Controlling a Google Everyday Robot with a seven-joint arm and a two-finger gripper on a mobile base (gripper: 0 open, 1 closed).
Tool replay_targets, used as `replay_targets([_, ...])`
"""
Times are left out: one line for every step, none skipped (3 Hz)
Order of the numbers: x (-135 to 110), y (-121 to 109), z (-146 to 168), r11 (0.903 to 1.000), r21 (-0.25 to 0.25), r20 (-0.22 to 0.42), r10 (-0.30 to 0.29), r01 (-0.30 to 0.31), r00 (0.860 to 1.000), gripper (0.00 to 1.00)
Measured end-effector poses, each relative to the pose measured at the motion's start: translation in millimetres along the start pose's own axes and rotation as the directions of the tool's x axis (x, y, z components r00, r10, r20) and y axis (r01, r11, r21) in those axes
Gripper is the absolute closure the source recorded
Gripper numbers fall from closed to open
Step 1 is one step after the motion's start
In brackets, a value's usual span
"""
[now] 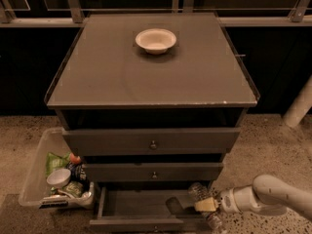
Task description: Place water bottle into bottom drawer
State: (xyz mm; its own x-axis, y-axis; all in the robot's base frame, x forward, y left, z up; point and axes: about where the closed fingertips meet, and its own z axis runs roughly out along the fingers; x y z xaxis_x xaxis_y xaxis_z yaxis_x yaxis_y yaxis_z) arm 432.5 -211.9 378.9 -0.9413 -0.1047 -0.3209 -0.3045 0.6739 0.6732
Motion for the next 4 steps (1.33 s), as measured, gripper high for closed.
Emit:
replay_targets([-7.2,-14.5,69.8,0.9954,-0.094,-0.044,-0.019,0.015,0.999,1.00])
replay_targets([-5.2,-28.6,125.0,0.9884,-0.151,-0.086,-0.001,-0.012,0.996,1.00])
replay_targets([-3.5,-33.2,135.4,0.9873,-0.158,-0.087,0.005,-0.019,0.996,1.00])
replay_targets([-2.9,-36.3,135.0,0.9876,-0.153,-0.063,0.026,-0.035,0.998,1.00])
